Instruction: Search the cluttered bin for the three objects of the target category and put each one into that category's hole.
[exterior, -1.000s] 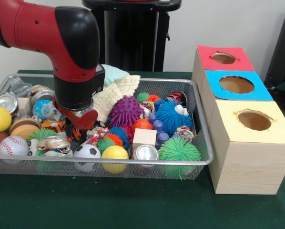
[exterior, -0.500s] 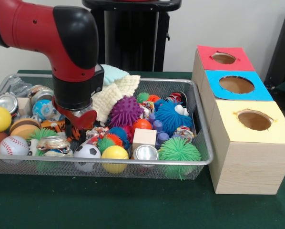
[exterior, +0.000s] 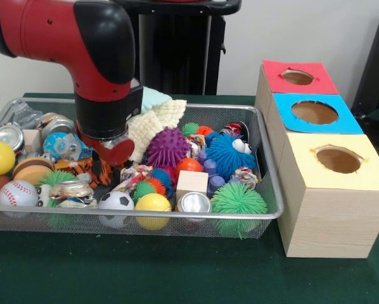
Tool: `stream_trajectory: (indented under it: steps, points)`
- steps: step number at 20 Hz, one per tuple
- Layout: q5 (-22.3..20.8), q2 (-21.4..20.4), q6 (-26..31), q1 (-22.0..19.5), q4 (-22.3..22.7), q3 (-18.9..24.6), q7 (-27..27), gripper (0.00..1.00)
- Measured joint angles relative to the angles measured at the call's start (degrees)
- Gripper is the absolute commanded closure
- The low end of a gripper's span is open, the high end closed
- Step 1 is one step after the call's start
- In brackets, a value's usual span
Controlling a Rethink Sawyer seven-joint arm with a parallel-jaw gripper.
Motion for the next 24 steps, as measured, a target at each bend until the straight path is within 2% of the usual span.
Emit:
stream_trajectory:
  steps: [9, 24]
  points:
    - [-0.14, -3.91, 0.01, 0.0, 4.12, 0.0, 0.0, 0.0]
    - [-0.14, -4.61, 0.01, 0.01, 4.47, 0.0, 0.0, 0.0]
